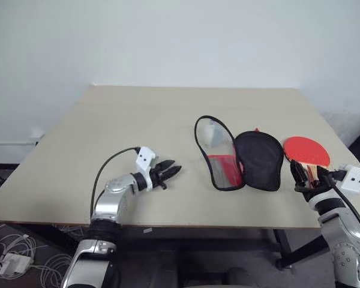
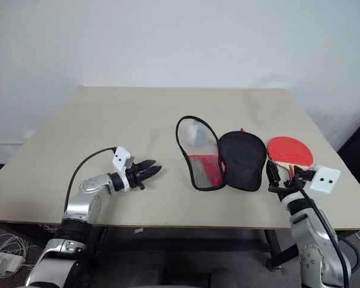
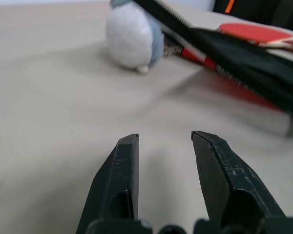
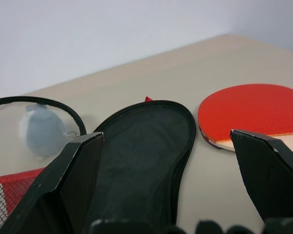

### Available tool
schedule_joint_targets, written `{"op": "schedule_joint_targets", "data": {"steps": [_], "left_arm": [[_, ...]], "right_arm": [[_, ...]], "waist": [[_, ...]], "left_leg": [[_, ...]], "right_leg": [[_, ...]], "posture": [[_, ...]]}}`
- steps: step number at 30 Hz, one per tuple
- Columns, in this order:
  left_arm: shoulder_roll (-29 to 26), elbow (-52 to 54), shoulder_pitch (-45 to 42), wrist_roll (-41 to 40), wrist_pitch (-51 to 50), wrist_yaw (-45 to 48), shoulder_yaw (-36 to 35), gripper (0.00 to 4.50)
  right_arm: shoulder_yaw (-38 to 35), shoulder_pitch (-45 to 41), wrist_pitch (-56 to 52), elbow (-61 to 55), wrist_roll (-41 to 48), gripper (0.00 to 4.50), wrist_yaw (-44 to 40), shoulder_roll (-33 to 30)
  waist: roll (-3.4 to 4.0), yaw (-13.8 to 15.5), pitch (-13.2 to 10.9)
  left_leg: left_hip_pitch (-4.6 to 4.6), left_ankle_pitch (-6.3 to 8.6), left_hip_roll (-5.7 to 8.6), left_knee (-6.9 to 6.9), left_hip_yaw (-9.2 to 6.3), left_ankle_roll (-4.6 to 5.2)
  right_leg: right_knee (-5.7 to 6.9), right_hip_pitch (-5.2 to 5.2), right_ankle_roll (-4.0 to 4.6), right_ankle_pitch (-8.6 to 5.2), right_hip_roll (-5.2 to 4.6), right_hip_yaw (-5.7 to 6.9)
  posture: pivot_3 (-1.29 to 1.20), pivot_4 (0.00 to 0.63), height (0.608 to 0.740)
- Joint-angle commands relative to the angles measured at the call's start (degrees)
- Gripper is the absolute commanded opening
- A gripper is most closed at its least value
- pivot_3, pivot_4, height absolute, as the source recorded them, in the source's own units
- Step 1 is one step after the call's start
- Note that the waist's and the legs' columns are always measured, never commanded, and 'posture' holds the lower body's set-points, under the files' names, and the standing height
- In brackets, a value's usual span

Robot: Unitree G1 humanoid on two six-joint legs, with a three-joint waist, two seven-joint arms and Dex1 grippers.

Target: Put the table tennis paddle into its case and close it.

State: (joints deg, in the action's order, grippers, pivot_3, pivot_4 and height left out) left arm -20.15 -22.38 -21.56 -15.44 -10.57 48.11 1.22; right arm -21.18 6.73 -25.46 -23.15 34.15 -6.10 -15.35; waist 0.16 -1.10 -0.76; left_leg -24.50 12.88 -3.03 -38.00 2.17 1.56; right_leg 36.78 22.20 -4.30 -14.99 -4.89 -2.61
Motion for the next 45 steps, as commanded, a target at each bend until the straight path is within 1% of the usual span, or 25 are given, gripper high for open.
{"op": "schedule_joint_targets", "data": {"steps": [1, 8, 12, 15, 20, 22, 25, 28, 32, 39, 43, 45], "left_arm": [[0.1, 2.8, -1.6, -0.1, 0.7, -0.5, -0.7, 1.74], [-0.5, 3.7, -2.1, -0.8, -0.3, 0.3, -1.0, 1.74], [-1.7, 7.3, -0.8, -1.7, -1.4, 2.7, -0.4, 1.74], [-1.5, 8.9, -1.0, -2.0, -2.1, 2.9, 0.1, 1.74], [-0.2, 9.2, -1.6, -1.5, -3.3, 3.0, 1.6, 1.74], [0.2, 8.9, -1.3, -0.7, -2.9, 3.1, 2.3, 1.74], [0.6, 9.9, -1.0, -1.4, -3.9, 3.1, 2.7, 1.74], [0.9, 9.8, -0.7, -0.9, -3.3, 2.6, 3.0, 1.74], [0.6, 11.3, 0.7, -1.1, -4.1, 2.6, 3.2, 1.74], [0.9, 12.0, 0.9, -1.2, -4.5, 1.2, 3.2, 1.74], [0.9, 12.5, 1.8, -1.2, -4.2, 0.8, 3.4, 1.74], [1.0, 12.5, 1.9, -1.2, -4.1, 0.5, 3.4, 1.74]], "right_arm": [[-1.1, -1.9, 0.8, 0.0, -0.3, 4.47, 0.1, -0.5], [-2.5, -4.1, -0.4, 1.5, 0.3, 4.47, 1.8, -0.1], [-3.6, -5.3, -2.5, 3.6, 0.9, 4.47, 2.3, -0.6], [-5.2, -7.3, -5.3, 7.3, 1.2, 4.47, 4.3, -1.0], [-6.5, -9.4, -8.0, 12.9, 0.8, 4.47, 3.3, -3.5], [-6.1, -10.7, -9.5, 16.3, 0.6, 4.47, 1.7, -5.2], [-3.6, -12.8, -5.5, 23.2, -5.2, 4.47, -1.4, -9.5], [-3.8, -16.8, -4.7, 31.8, -6.8, 4.47, -3.4, -12.8], [-0.6, -21.9, -3.1, 42.0, -10.7, 4.47, -8.3, -16.8], [3.3, -32.2, -1.9, 58.8, -15.4, 4.47, -13.5, -19.2], [4.4, -37.5, -1.6, 67.2, -17.6, 4.47, -14.7, -19.5], [5.1, -39.3, -1.5, 70.3, -18.7, 4.11, -14.3, -19.7]], "waist": [[0.0, 0.0, 0.0], [0.0, -0.1, 0.0], [0.0, 0.0, 0.0], [0.0, -0.1, 0.0], [0.01, -0.1, 0.0], [0.02, -0.1, 0.0], [0.03, -0.2, 0.0], [0.03, -0.1, 0.0], [0.04, -0.2, 0.0], [0.05, -0.4, 0.0], [-0.01, -1.5, 0.0], [-0.04, -1.9, 0.0]], "left_leg": [[0.0, 0.0, 0.0, 0.0, 0.0, 0.0], [0.01, 0.0, 0.0, 0.04, 0.01, 0.0], [0.0, 0.0, 0.0, 0.02, 0.01, 0.0], [0.01, 0.0, 0.0, 0.03, 0.01, -0.01], [0.0, 0.0, 0.01, 0.03, 0.02, 0.0], [0.02, -0.01, 0.01, 0.03, 0.02, 0.0], [0.01, -0.01, 0.01, 0.04, 0.03, 0.01], [0.01, -0.02, 0.02, 0.04, 0.04, 0.02], [0.01, -0.02, 0.04, 0.03, 0.06, 0.03], [0.04, -0.05, 0.05, 0.02, 0.06, 0.06], [0.09, -0.05, 0.05, -0.06, 0.08, 0.06], [0.17, -0.05, 0.05, -0.09, 0.07, 0.06]], "right_leg": [[0.0, 0.0, 0.0, 0.0, 0.0, 0.0], [0.0, 0.03, 0.0, 0.0, 0.02, -0.01], [0.0, 0.01, 0.0, 0.0, 0.01, -0.02], [0.0, 0.0, 0.0, 0.0, 0.01, -0.01], [0.0, 0.0, 0.0, 0.0, 0.01, -0.02], [0.0, 0.0, 0.0, 0.0, 0.01, -0.03], [-0.01, 0.01, 0.0, 0.0, 0.02, -0.04], [-0.01, 0.01, 0.0, 0.0, 0.02, -0.05], [-0.03, 0.0, 0.0, 0.0, 0.02, -0.1], [-0.02, -0.01, 0.0, 0.01, 0.03, -0.12], [-0.02, -0.1, 0.0, 0.02, 0.03, -0.15], [-0.03, -0.2, 0.0, 0.02, 0.03, -0.15]], "posture": [[0.0, 0.0, 0.728], [0.0, 0.0, 0.728], [0.0, 0.0, 0.728], [0.0, 0.0, 0.728], [0.0, 0.0, 0.728], [0.0, 0.0, 0.728], [0.0, 0.0, 0.728], [0.0, 0.0, 0.728], [0.0, 0.0, 0.728], [0.0, 0.0, 0.728], [0.0, 0.0, 0.728], [0.0, 0.0, 0.728]]}}
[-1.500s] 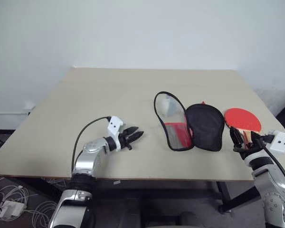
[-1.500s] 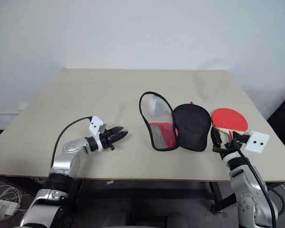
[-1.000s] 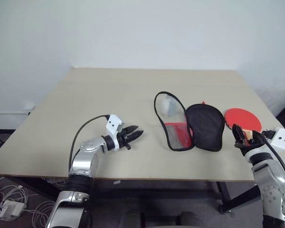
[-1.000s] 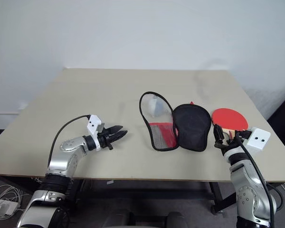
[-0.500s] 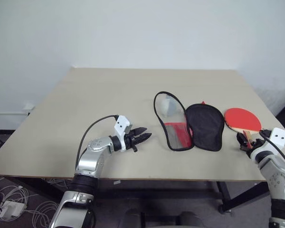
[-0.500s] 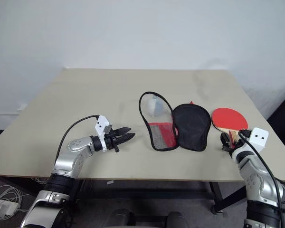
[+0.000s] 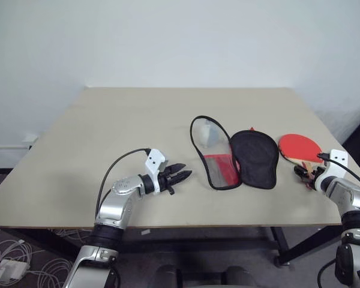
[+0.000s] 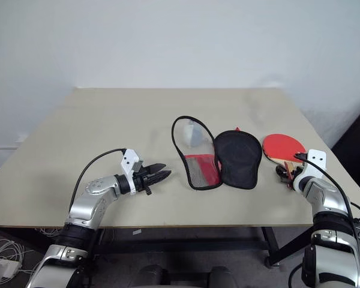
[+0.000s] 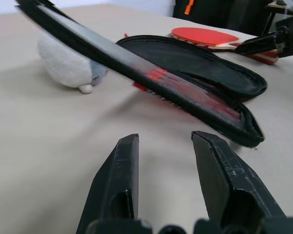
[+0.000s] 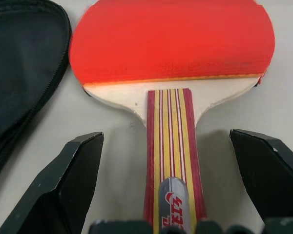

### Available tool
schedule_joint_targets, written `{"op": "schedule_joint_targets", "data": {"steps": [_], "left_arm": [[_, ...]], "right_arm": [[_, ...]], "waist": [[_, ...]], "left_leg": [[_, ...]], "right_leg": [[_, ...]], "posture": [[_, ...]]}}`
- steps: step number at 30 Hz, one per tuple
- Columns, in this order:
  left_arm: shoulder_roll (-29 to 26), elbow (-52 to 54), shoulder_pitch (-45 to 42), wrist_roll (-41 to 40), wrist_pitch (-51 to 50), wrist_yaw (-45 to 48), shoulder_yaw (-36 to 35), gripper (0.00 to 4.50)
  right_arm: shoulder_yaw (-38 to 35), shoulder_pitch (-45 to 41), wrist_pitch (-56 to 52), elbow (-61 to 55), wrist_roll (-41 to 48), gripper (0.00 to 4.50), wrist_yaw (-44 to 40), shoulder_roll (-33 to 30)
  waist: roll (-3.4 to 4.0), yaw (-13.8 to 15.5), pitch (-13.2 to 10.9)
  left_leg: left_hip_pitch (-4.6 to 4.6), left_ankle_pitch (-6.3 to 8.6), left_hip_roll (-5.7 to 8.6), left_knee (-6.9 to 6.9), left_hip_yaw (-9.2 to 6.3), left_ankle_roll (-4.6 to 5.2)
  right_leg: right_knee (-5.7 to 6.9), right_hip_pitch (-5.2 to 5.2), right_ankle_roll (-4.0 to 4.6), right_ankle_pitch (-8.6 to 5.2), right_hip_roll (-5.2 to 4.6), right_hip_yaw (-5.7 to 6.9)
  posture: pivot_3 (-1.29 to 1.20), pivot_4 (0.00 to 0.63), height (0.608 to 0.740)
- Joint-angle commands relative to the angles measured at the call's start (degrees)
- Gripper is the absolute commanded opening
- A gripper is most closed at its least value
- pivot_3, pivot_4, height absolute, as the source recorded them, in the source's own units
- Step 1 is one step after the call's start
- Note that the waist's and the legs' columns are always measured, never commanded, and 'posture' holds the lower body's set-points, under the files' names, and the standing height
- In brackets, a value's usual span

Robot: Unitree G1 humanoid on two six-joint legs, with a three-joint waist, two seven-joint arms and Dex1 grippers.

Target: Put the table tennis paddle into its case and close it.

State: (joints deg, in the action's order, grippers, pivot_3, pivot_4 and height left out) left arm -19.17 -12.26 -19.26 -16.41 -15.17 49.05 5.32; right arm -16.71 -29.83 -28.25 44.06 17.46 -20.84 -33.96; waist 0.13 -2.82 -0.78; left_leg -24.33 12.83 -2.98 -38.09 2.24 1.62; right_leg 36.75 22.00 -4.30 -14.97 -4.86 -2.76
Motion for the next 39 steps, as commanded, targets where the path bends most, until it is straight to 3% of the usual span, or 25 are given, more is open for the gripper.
{"op": "schedule_joint_targets", "data": {"steps": [1, 9, 14, 20, 23, 26, 32, 39], "left_arm": [[0.0, 2.3, -0.5, -0.2, 0.6, -0.5, -0.7, 1.74], [-0.1, 0.7, -1.6, 0.2, 1.3, -0.4, -0.5, 1.74], [0.3, -0.8, -2.6, 0.6, 1.7, 0.4, 0.2, 1.74], [1.2, -3.9, -4.4, 1.2, 3.0, 1.3, 1.1, 1.74], [1.9, -5.2, -5.2, 1.5, 3.4, 2.0, 1.5, 1.74], [2.6, -6.7, -6.1, 2.0, 4.2, 2.5, 1.8, 1.74], [3.9, -9.0, -7.4, 2.6, 5.3, 2.9, 2.3, 1.74], [5.4, -10.2, -8.0, 2.8, 6.2, 2.9, 2.5, 1.74]], "right_arm": [[0.7, -3.3, 1.4, 4.0, -2.5, 3.93, 0.8, -1.1], [-1.0, -3.8, 2.1, 4.1, -2.6, 1.19, 2.8, -0.9], [-3.0, -1.8, 0.8, -1.4, -1.4, 1.14, 5.5, -0.8], [-9.2, 3.4, -8.8, -23.6, 4.7, 1.14, 11.2, 1.8], [-8.4, 6.3, -17.2, -39.8, 8.2, 1.14, 13.8, 5.4], [-8.0, 6.6, -23.6, -47.8, 9.9, 1.14, 17.7, 10.0], [-6.6, 3.9, -27.8, -49.2, 8.8, 1.14, 25.5, 20.2], [-3.1, 3.0, -24.3, -42.5, 4.5, 1.14, 28.6, 25.4]], "waist": [[-0.02, -0.2, 0.0], [-0.16, -0.1, -0.1], [-0.14, 0.1, -0.1], [0.23, 0.0, -0.4], [0.37, -0.2, -0.5], [0.38, -0.2, -0.5], [0.37, 0.3, -0.6], [0.44, 0.1, -0.6]], "left_leg": [[0.03, 0.0, 0.0, 0.0, -0.01, 0.0], [0.69, 0.02, 0.02, 0.16, 0.01, -0.01], [0.66, 0.02, 0.08, 0.16, 0.01, -0.01], [0.57, 0.02, 0.12, 0.28, 0.01, 0.0], [0.6, 0.02, 0.11, 0.31, 0.04, 0.0], [0.62, 0.02, 0.1, 0.35, 0.01, 0.0], [0.55, 0.02, 0.13, 0.29, 0.0, 0.0], [-0.04, -0.01, 0.2, 0.21, -0.04, 0.02]], "right_leg": [[-0.01, -0.04, 0.0, 0.0, 0.0, 0.0], [-0.16, -0.67, 0.06, -0.05, -0.04, -0.01], [-0.15, -0.63, 0.04, -0.05, -0.06, -0.07], [-0.08, -0.47, -0.1, -0.08, -0.07, -0.11], [-0.02, -0.4, -0.11, -0.08, -0.04, -0.18], [0.03, -0.33, -0.11, -0.08, 0.04, -0.27], [0.01, -0.34, -0.11, -0.08, -0.02, -0.23], [0.1, 0.18, -0.13, -0.06, -0.04, -0.23]], "posture": [[0.0, 0.0, 0.728], [0.0, 0.0, 0.728], [0.0, 0.0, 0.728], [0.0, 0.0, 0.728], [0.0, 0.0, 0.728], [0.0, 0.0, 0.728], [0.0, 0.0, 0.728], [0.0, 0.0, 0.728]]}}
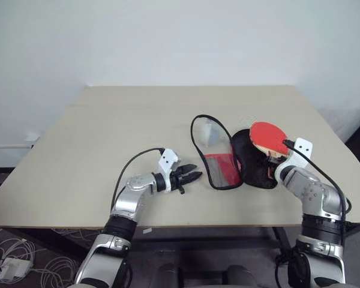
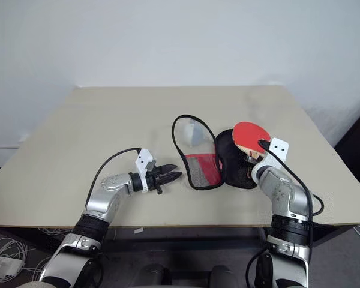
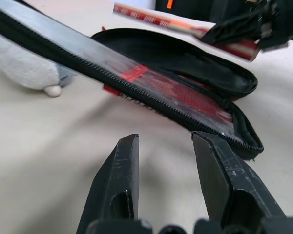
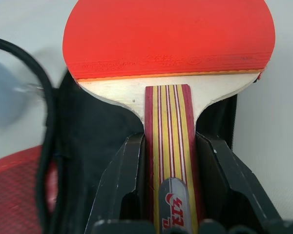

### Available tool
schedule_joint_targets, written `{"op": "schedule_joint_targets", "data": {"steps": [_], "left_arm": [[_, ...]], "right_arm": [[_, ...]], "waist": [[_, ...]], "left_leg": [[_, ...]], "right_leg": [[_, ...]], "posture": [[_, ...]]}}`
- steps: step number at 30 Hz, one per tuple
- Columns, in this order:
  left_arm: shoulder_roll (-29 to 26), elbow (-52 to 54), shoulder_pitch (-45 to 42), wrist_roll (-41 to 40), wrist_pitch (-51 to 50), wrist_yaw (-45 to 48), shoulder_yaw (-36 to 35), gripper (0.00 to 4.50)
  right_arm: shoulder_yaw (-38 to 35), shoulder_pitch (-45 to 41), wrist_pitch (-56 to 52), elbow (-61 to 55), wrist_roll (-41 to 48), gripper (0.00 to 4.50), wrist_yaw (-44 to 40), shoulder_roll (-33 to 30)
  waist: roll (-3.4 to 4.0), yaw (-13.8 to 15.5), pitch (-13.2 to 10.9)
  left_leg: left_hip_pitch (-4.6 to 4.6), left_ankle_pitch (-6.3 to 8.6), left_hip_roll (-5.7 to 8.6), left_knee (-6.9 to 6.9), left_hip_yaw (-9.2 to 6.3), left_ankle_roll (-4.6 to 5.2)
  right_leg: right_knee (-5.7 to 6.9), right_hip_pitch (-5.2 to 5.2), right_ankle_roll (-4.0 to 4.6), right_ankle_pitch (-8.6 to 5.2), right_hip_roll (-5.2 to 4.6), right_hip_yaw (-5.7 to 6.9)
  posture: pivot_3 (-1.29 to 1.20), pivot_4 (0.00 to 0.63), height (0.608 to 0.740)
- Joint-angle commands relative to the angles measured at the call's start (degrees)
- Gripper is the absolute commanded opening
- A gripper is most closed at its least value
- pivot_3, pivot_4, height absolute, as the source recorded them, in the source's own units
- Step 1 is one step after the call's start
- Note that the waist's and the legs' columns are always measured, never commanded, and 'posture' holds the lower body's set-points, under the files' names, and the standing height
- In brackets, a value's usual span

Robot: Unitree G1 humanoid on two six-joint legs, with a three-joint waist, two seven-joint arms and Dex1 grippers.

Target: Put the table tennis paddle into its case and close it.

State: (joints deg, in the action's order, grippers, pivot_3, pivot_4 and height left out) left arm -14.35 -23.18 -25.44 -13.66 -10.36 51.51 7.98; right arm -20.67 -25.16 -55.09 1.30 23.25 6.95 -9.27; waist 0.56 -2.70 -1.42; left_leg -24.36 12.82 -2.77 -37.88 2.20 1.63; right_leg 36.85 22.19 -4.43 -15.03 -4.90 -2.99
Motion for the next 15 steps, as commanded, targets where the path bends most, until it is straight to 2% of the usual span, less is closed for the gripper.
{"op": "schedule_joint_targets", "data": {"steps": [1, 15], "left_arm": [[0.6, 0.7, -1.8, 0.1, 1.4, 0.4, -0.2, 1.74], [0.9, 0.6, -1.3, 0.3, 1.6, 0.3, -0.6, 1.74]], "right_arm": [[1.3, -1.4, 2.8, 0.7, -1.6, 1.14, 0.6, 1.1], [9.1, 0.2, 4.7, -1.1, -5.1, 1.14, -1.7, 4.9]], "waist": [[0.02, 0.0, 0.0], [0.01, -0.3, 0.0]], "left_leg": [[-0.11, -0.02, 0.0, 0.0, 0.0, 0.02], [-0.14, -0.03, -0.02, 0.03, -0.01, 0.03]], "right_leg": [[0.04, 0.11, 0.0, 0.0, 0.01, 0.0], [0.06, 0.2, -0.01, 0.0, 0.05, -0.01]], "posture": [[0.0, 0.0, 0.728], [0.0, 0.0, 0.728]]}}
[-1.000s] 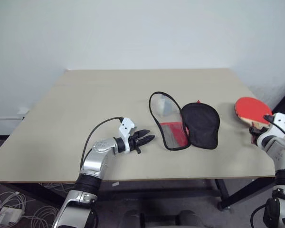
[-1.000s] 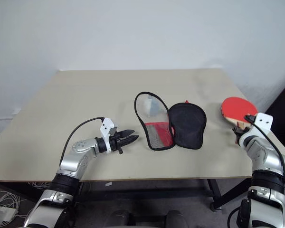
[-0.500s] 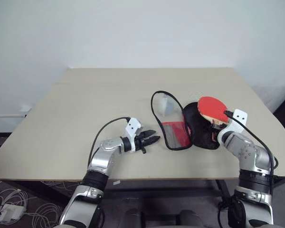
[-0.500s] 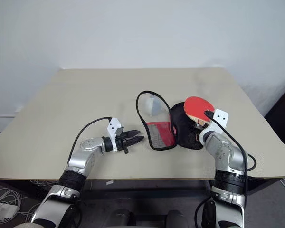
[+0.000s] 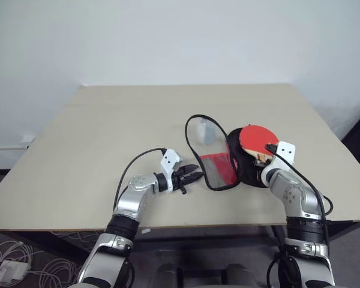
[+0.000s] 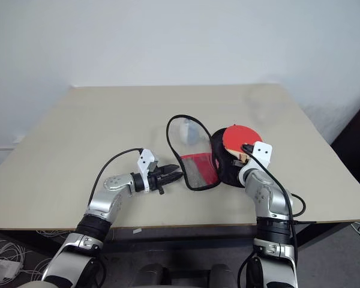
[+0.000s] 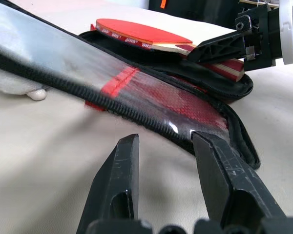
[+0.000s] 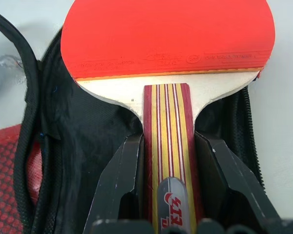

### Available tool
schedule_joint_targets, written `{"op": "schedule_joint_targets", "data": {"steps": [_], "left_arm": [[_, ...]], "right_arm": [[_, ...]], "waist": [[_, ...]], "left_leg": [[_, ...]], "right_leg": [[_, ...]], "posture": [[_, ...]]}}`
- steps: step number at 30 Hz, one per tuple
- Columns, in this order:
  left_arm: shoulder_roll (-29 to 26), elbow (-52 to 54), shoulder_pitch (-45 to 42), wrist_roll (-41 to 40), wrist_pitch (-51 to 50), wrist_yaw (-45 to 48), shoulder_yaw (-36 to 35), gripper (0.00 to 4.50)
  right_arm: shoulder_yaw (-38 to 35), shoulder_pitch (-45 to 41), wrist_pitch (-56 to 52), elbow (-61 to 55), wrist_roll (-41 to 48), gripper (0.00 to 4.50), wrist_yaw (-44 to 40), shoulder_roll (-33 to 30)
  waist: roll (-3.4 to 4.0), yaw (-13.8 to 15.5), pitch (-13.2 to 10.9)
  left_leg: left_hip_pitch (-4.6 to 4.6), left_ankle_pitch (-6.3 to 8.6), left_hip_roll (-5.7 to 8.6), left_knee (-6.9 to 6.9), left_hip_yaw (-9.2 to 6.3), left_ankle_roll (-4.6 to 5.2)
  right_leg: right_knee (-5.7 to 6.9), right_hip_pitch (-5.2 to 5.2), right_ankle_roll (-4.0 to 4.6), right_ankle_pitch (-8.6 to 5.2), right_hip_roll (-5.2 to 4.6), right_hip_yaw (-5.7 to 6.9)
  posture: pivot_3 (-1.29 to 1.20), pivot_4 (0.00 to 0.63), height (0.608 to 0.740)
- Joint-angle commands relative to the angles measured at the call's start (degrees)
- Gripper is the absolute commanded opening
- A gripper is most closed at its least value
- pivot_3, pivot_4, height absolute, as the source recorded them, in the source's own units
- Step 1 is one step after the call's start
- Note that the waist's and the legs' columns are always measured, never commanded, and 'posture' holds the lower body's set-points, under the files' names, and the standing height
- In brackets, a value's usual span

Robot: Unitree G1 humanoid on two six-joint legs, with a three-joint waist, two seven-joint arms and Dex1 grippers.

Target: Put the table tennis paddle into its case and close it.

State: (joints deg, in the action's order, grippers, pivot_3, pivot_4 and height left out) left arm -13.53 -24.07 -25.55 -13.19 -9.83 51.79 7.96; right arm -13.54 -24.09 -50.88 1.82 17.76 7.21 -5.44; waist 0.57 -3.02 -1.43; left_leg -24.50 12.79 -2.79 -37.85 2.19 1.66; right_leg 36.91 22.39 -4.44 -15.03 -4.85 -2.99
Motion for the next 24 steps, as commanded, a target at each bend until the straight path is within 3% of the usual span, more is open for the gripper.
{"op": "schedule_joint_targets", "data": {"steps": [1, 24], "left_arm": [[0.0, 1.5, -1.2, -0.2, 1.1, 0.0, -0.7, 1.74], [-0.6, 1.9, -0.9, -0.1, 0.0, -0.3, -0.7, 1.74]], "right_arm": [[2.0, -0.9, 0.5, -1.2, 0.4, 1.14, -1.9, 1.4], [11.8, 4.5, 1.3, -7.8, -6.8, 1.14, -4.5, 1.0]], "waist": [[0.0, 0.0, 0.0], [-0.01, 0.0, 0.0]], "left_leg": [[0.0, 0.0, 0.0, 0.0, 0.0, 0.0], [0.0, 0.0, -0.01, 0.0, -0.01, 0.0]], "right_leg": [[0.0, 0.0, 0.0, 0.0, 0.0, 0.0], [0.0, 0.0, 0.0, 0.0, 0.01, 0.01]], "posture": [[0.0, 0.0, 0.728], [0.0, 0.0, 0.728]]}}
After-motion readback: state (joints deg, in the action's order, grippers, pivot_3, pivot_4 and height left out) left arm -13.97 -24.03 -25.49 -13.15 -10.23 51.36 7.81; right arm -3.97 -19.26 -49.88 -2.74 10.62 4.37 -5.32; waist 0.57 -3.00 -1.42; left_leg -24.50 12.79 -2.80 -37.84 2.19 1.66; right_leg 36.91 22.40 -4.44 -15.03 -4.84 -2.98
